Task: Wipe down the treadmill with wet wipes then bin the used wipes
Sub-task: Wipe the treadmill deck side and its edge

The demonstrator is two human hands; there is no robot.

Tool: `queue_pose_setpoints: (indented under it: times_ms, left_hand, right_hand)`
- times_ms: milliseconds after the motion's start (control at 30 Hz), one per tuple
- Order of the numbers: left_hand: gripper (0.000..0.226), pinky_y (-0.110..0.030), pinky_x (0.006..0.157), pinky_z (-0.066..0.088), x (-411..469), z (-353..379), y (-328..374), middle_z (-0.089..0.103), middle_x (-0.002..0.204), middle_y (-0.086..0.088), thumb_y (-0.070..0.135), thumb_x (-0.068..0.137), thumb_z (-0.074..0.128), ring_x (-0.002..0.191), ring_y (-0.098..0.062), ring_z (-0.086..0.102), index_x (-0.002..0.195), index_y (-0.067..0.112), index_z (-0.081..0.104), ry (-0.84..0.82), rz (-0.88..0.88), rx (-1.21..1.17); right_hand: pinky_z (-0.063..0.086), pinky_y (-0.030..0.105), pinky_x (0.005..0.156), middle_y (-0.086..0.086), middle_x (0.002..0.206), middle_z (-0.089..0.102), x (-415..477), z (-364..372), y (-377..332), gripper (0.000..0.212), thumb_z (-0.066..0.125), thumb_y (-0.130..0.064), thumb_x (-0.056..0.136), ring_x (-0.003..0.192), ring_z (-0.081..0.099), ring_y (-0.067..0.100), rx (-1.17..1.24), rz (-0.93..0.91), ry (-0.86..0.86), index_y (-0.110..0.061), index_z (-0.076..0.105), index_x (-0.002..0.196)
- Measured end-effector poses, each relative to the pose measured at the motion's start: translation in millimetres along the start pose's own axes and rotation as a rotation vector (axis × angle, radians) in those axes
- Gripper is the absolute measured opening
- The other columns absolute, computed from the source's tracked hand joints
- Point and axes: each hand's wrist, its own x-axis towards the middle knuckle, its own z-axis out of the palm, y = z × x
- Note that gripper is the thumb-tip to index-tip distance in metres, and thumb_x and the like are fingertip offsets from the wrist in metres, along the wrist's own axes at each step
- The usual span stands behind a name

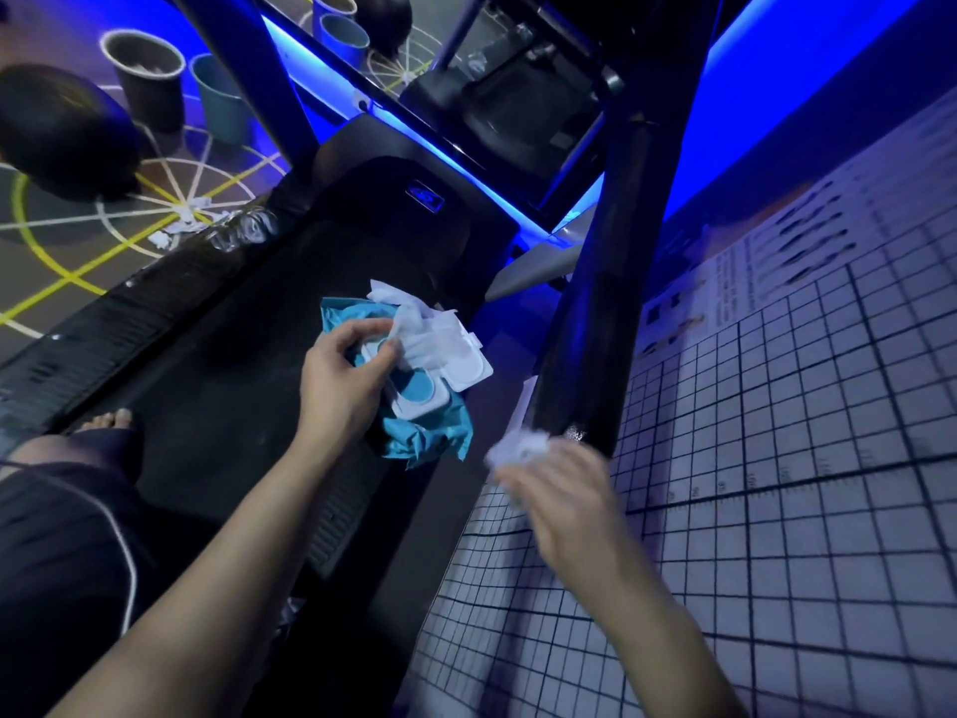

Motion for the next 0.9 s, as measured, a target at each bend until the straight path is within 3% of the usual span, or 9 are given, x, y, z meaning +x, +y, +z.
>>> queue_pose_setpoints:
  times_ms: [100,200,300,433,600,667,733,800,900]
  left_hand:
    - [0.013,-0.053,0.094,0.061,-3,5,1,0.076,0.111,0.003,0.038,0.084,0.078,0.105,-0.019,0.073,0.097,0.04,0.078,-0.014,0.014,0.002]
    - [0.011,-0.054,0.091,0.061,-6,6,0,0.076,0.109,0.002,0.036,0.086,0.078,0.102,-0.019,0.072,0.096,0.042,0.077,-0.021,0.032,0.033]
    - [0.019,-0.053,0.093,0.061,-7,9,1,0.074,0.114,0.002,0.049,0.078,0.076,0.104,-0.016,0.072,0.096,0.044,0.078,-0.039,0.022,0.035]
    - [0.025,-0.053,0.094,0.061,-8,13,-1,0.074,0.116,0.001,0.055,0.075,0.077,0.107,-0.017,0.073,0.098,0.044,0.078,-0.044,0.018,0.01]
    - [0.021,-0.052,0.096,0.06,-10,15,-7,0.074,0.117,0.005,0.045,0.085,0.078,0.108,-0.014,0.072,0.103,0.035,0.079,0.004,-0.02,-0.019]
    - [0.018,-0.052,0.096,0.06,-8,15,-10,0.074,0.117,0.004,0.038,0.088,0.079,0.108,-0.014,0.072,0.105,0.032,0.08,0.035,-0.023,-0.037]
    - [0.015,-0.051,0.097,0.06,-4,16,-12,0.074,0.116,0.004,0.032,0.092,0.079,0.109,-0.013,0.071,0.106,0.029,0.079,0.043,-0.027,-0.042]
    - [0.014,-0.048,0.098,0.06,1,18,-12,0.074,0.115,0.005,0.028,0.094,0.078,0.108,-0.011,0.07,0.108,0.025,0.079,0.039,-0.032,-0.04]
    - [0.014,-0.048,0.098,0.06,9,20,-12,0.073,0.116,0.007,0.031,0.092,0.078,0.109,-0.011,0.07,0.106,0.029,0.079,0.03,-0.057,-0.045]
  right_hand:
    - [0.04,0.035,0.108,-0.018,0.094,0.06,-30,23,-12,0.045,0.071,0.009,0.079,0.098,0.056,0.006,0.059,0.013,-0.075,-0.024,0.065,0.109]
    - [0.049,0.025,0.091,-0.011,0.094,0.064,-31,24,-28,0.021,0.054,-0.01,0.098,0.092,0.06,0.005,0.28,0.142,0.114,-0.017,0.067,0.114]
    - [0.05,0.01,0.075,-0.01,0.099,0.071,-9,0,-41,0.026,0.049,-0.018,0.103,0.088,0.066,-0.002,0.46,0.353,0.283,-0.016,0.071,0.115]
    - [0.055,0.022,0.078,-0.016,0.102,0.073,22,-39,-23,0.025,0.049,-0.019,0.105,0.094,0.069,0.004,0.543,0.619,0.502,-0.022,0.071,0.116]
    - [0.053,0.024,0.088,-0.012,0.108,0.072,47,-65,3,0.026,0.048,-0.022,0.107,0.103,0.067,0.005,0.436,0.625,0.711,-0.017,0.07,0.12]
    - [0.051,0.022,0.086,-0.012,0.11,0.071,53,-65,11,0.026,0.049,-0.023,0.107,0.102,0.066,0.004,0.345,0.578,0.647,-0.018,0.07,0.121]
    - [0.05,0.023,0.089,-0.009,0.112,0.071,60,-56,15,0.025,0.05,-0.022,0.106,0.102,0.064,0.005,0.221,0.481,0.412,-0.019,0.07,0.12]
    - [0.045,0.028,0.098,-0.009,0.108,0.071,64,-42,16,0.022,0.053,-0.024,0.104,0.101,0.061,0.01,0.015,0.343,0.129,-0.021,0.073,0.112]
    - [0.028,0.036,0.117,-0.011,0.101,0.072,66,-30,20,0.019,0.059,-0.033,0.098,0.106,0.059,0.011,-0.172,0.271,-0.084,-0.026,0.076,0.1]
